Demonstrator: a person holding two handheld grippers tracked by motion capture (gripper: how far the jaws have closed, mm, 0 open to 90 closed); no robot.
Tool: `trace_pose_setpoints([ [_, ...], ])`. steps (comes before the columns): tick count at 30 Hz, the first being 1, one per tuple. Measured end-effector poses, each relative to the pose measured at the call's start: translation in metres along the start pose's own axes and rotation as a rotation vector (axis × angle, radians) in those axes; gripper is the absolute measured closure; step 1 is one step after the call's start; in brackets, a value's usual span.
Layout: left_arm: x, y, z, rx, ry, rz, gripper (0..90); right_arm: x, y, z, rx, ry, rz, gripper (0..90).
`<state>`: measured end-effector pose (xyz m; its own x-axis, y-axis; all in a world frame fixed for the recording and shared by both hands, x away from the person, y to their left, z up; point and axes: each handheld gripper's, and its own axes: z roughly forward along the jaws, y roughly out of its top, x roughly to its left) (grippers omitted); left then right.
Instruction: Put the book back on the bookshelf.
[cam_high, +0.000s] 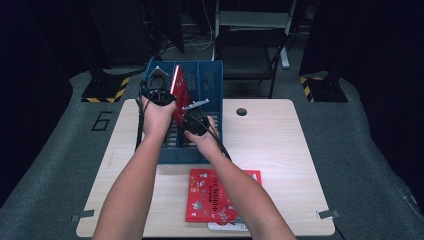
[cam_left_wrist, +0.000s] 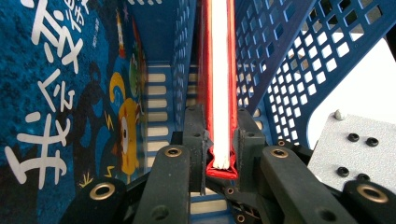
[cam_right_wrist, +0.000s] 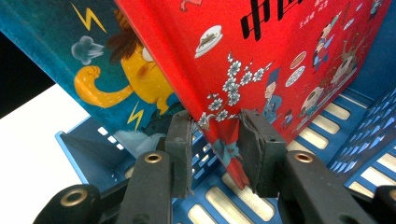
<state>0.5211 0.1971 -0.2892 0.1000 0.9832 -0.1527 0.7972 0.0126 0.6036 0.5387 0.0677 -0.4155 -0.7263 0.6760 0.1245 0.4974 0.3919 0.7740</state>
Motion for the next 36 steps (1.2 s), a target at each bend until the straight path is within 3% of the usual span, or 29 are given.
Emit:
trace_pose_setpoints([
  [10,0.0004,-0.0001,0.0021,-0.025,0.001,-0.013,78.8,-0.0005,0.0013,0.0032,0.0,-0.006,-0.004,65.2],
  [13,0.0012,-0.0005,0.0028,-0.016,-0.003,-0.003,78.7,-0.0002,0.0012,0.0039,0.007,-0.011,0.01,65.2],
  [16,0.0017,-0.001,0.004,-0.009,-0.018,-0.004,78.8,-0.0033,0.0006,0.0047,0.01,-0.021,-0.007,65.4],
  [18,0.0005,-0.0011,0.0039,-0.026,-0.024,-0.019,78.9,-0.0059,0.0007,0.0039,-0.003,-0.029,0.013,65.4],
  [21,-0.0005,-0.0006,0.0029,-0.023,-0.021,-0.015,79.2,-0.0088,0.001,0.003,-0.012,-0.027,0.027,65.3],
  [36,0.003,-0.0025,-0.0042,-0.039,-0.023,-0.001,76.0,-0.0086,0.0012,0.0052,-0.016,-0.026,0.012,64.3],
])
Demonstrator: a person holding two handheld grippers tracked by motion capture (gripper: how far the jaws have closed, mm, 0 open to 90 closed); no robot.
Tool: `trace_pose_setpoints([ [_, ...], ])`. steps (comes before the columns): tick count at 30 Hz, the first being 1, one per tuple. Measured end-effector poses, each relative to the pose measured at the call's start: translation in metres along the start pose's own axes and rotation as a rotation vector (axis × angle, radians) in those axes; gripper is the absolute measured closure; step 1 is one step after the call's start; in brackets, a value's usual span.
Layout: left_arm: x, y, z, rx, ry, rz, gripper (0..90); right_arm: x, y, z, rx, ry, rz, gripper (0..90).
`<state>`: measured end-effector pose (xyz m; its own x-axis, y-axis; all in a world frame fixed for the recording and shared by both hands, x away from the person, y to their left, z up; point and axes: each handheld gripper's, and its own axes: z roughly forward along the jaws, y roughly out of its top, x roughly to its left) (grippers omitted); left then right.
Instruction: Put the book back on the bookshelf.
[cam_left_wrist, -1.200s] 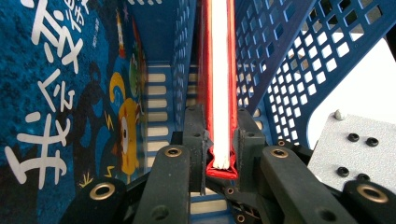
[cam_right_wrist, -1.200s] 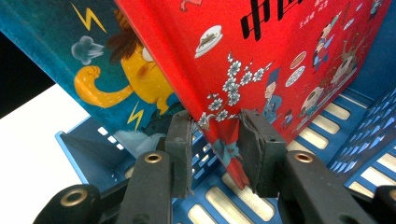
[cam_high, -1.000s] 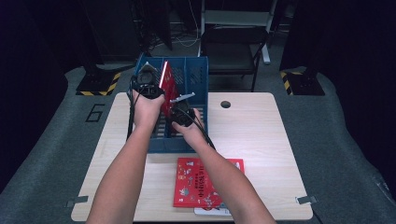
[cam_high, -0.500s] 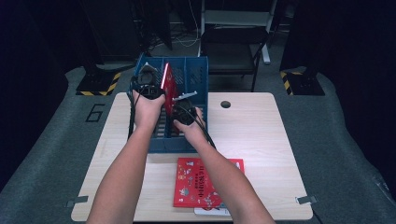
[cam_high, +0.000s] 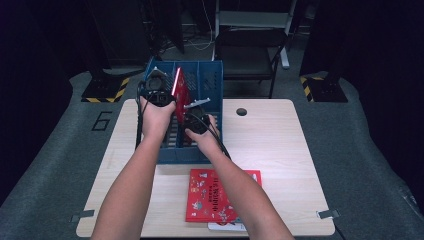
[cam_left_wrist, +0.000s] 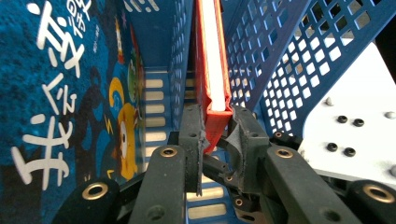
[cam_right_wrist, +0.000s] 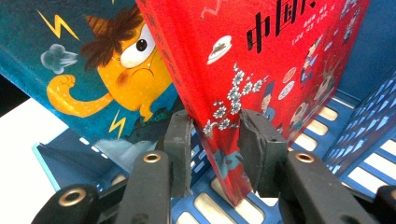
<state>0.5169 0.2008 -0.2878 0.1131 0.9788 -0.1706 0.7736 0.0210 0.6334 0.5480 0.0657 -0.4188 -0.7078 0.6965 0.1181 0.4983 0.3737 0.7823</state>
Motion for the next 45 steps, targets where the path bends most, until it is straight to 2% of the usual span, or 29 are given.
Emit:
trace_pose_setpoints([
  [7,0.002,-0.001,-0.005,-0.013,-0.004,0.012,70.8,0.0,-0.001,0.001,-0.01,-0.004,0.0,64.1],
  [11,0.002,-0.001,-0.004,-0.015,-0.026,0.017,67.9,0.001,-0.001,0.001,-0.002,-0.009,0.0,63.7],
  [14,0.002,-0.001,-0.002,-0.012,-0.026,0.02,68.4,0.003,-0.003,0.002,0.014,-0.026,0.014,63.4],
  [18,0.002,-0.001,0.002,-0.017,-0.033,0.012,70.8,0.002,-0.004,0.004,0.013,-0.028,0.01,63.3],
  [19,0.002,-0.001,0.003,-0.017,-0.038,0.009,71.4,0.003,-0.005,0.003,0.019,-0.029,0.024,63.4],
  [21,0.002,-0.001,0.005,-0.023,-0.036,0.011,73.4,0.002,-0.005,0.004,0.015,-0.027,0.009,63.3],
  [23,0.0,-0.001,0.006,-0.024,-0.027,0.017,77.1,0.001,-0.005,0.003,0.013,-0.026,0.008,63.3],
  [27,-0.004,-0.001,0.006,-0.017,-0.006,0.02,79.0,0.001,-0.005,0.003,0.009,-0.028,0.014,63.5],
  [28,-0.004,-0.001,0.005,-0.006,0.003,0.035,79.5,0.001,-0.005,0.003,0.007,-0.026,0.016,63.5],
  [30,-0.004,-0.001,0.005,-0.005,0.01,0.011,79.8,0.001,-0.005,0.003,0.006,-0.027,0.012,63.5],
  [34,-0.003,0.0,0.003,0.013,0.008,0.0,80.1,0.001,-0.005,0.003,0.01,-0.022,-0.004,63.4],
  [36,-0.004,0.001,0.002,0.026,0.013,0.015,80.1,0.003,-0.003,0.003,0.019,-0.018,0.005,63.4],
  [40,-0.006,0.002,-0.001,0.024,0.035,0.013,80.2,0.006,-0.001,0.005,0.004,-0.012,-0.011,63.4],
  [44,-0.006,0.002,-0.002,0.026,0.048,0.036,80.1,0.009,0.001,0.006,0.003,-0.013,-0.002,63.4],
  [45,-0.008,0.002,-0.001,0.005,0.051,0.009,80.1,0.009,0.001,0.006,0.015,-0.014,0.006,63.3],
])
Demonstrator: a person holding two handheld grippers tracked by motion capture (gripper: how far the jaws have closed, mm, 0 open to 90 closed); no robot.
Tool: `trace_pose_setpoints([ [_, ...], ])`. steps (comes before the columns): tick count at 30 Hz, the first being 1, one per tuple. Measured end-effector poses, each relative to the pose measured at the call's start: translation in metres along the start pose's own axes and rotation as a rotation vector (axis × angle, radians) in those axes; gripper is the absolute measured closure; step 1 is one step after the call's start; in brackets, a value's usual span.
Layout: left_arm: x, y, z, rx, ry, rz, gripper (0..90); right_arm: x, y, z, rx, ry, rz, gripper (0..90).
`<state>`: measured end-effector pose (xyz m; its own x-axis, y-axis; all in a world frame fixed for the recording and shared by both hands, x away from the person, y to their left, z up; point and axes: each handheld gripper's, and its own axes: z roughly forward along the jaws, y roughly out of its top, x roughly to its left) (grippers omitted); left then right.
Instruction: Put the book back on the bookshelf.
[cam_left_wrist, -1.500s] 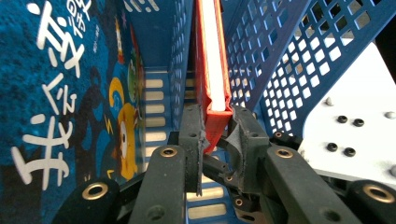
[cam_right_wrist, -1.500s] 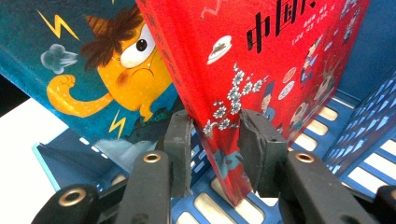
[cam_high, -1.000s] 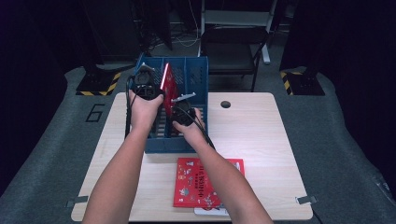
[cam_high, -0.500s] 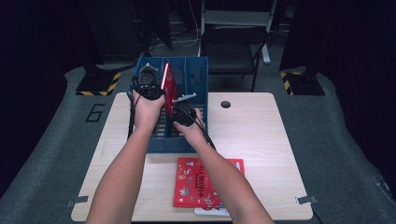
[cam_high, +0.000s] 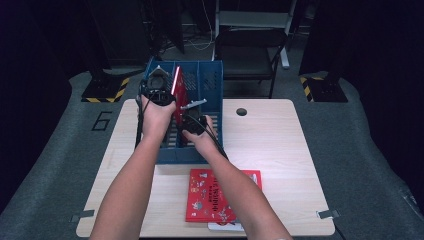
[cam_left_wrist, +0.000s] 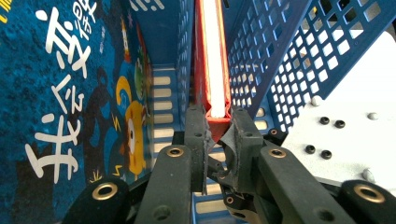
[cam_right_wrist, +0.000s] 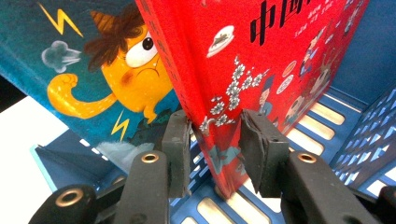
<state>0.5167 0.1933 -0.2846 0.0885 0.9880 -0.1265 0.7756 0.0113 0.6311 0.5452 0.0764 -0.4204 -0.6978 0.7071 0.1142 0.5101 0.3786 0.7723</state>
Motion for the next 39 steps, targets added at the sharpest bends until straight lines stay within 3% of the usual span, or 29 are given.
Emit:
trace_pose_setpoints([
  [2,0.002,0.0,0.0,0.006,0.0,0.016,80.1,-0.001,0.001,0.002,-0.01,0.005,-0.026,63.1],
  [3,0.003,0.0,0.0,0.004,-0.002,0.009,80.1,0.001,0.001,0.001,0.0,0.0,-0.007,63.0],
  [6,0.004,-0.001,0.002,-0.002,-0.015,-0.009,79.9,-0.001,0.001,0.003,-0.003,0.002,-0.024,62.6],
  [7,0.005,-0.002,0.002,-0.006,-0.017,-0.008,79.8,0.0,0.0,0.004,-0.002,-0.003,-0.002,62.1],
  [9,0.007,-0.002,0.002,-0.004,-0.024,0.01,79.7,-0.001,0.0,0.004,-0.004,-0.003,-0.012,61.8],
  [11,0.008,-0.002,0.003,-0.005,-0.031,0.008,79.2,-0.003,0.0,0.004,-0.007,0.0,-0.022,61.6],
  [13,0.009,-0.002,0.001,-0.002,-0.043,0.005,78.7,-0.002,0.0,0.004,-0.001,0.001,0.009,61.3],
  [14,0.009,-0.002,0.001,-0.002,-0.048,0.003,78.4,-0.005,0.0,0.004,0.002,0.005,-0.008,61.2],
  [18,0.009,-0.002,-0.001,-0.008,-0.058,0.009,74.3,-0.005,0.0,0.005,-0.014,0.004,-0.007,60.5],
  [19,0.008,-0.002,-0.001,-0.023,-0.059,-0.007,72.4,-0.005,0.0,0.004,0.003,0.008,0.0,60.5],
  [24,0.011,-0.003,-0.003,-0.025,-0.066,0.012,67.4,-0.005,0.0,0.003,0.008,-0.002,-0.015,57.7],
  [25,0.011,-0.003,-0.004,-0.02,-0.068,0.014,67.2,-0.004,-0.001,0.004,-0.003,-0.01,0.001,57.3],
  [28,0.012,-0.004,-0.004,-0.024,-0.078,0.007,63.9,-0.005,-0.002,0.002,0.001,-0.009,-0.024,56.6],
  [33,0.013,-0.005,-0.005,-0.025,-0.078,0.013,61.5,-0.002,-0.004,-0.003,0.009,-0.005,0.003,54.8],
  [35,0.013,-0.005,-0.006,-0.03,-0.079,0.012,60.1,-0.003,-0.004,-0.005,0.001,-0.005,-0.019,54.4],
  [39,0.014,-0.007,-0.009,-0.038,-0.087,0.017,57.8,0.002,-0.004,-0.011,-0.011,0.003,-0.019,53.3],
])
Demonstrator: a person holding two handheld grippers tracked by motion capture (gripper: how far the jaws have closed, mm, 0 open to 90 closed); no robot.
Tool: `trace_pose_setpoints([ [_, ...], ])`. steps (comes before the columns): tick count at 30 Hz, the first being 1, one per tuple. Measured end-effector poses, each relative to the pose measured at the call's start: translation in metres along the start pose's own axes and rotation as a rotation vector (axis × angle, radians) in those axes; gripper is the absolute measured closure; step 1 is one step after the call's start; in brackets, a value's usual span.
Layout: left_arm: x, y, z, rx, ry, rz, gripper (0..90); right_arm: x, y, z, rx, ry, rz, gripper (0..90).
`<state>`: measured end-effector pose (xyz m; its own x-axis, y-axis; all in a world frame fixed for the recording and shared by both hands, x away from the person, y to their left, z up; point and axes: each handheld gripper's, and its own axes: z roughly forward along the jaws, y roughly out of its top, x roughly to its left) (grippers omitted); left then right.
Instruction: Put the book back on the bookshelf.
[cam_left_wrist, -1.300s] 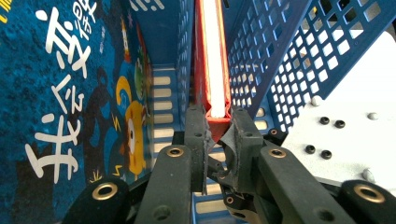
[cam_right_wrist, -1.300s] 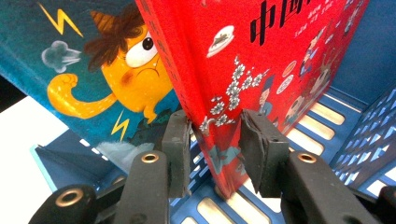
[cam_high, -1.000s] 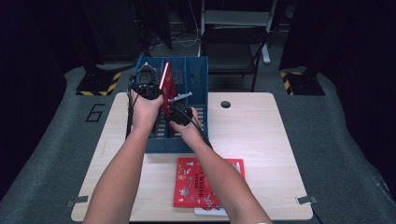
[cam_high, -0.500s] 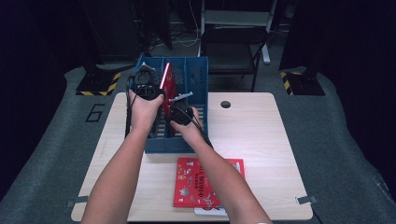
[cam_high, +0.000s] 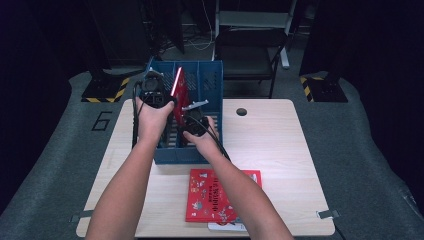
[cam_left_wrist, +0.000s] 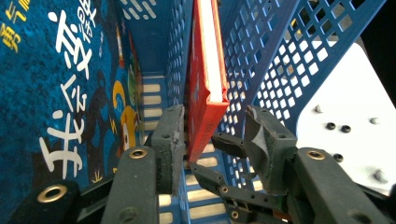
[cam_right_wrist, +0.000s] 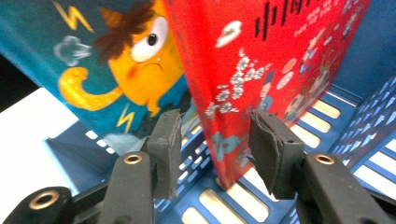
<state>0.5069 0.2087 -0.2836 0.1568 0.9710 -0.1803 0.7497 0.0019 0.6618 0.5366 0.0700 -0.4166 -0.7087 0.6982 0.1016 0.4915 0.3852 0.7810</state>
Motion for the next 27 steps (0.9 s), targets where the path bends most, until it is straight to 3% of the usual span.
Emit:
trace_pose_setpoints([
  [1,0.0,0.0,0.0,0.0,0.001,0.003,57.5,0.001,0.0,-0.001,-0.005,0.002,-0.014,53.1],
  [5,0.0,-0.002,-0.005,-0.005,-0.001,0.012,56.4,0.004,-0.001,-0.006,0.005,-0.002,0.01,52.4],
  [8,0.002,-0.003,-0.01,-0.011,-0.005,0.022,55.9,0.003,-0.001,-0.011,-0.004,-0.007,-0.01,51.8],
  [16,0.005,-0.006,-0.018,-0.018,-0.012,0.03,55.8,0.004,-0.004,-0.029,-0.015,0.0,0.022,51.3],
  [19,0.006,-0.007,-0.022,-0.021,-0.017,0.038,55.7,0.002,-0.007,-0.035,-0.023,0.005,0.004,51.1],
  [27,0.007,-0.018,-0.036,-0.01,-0.041,0.113,54.7,0.0,-0.019,-0.057,-0.028,0.02,0.025,50.3],
])
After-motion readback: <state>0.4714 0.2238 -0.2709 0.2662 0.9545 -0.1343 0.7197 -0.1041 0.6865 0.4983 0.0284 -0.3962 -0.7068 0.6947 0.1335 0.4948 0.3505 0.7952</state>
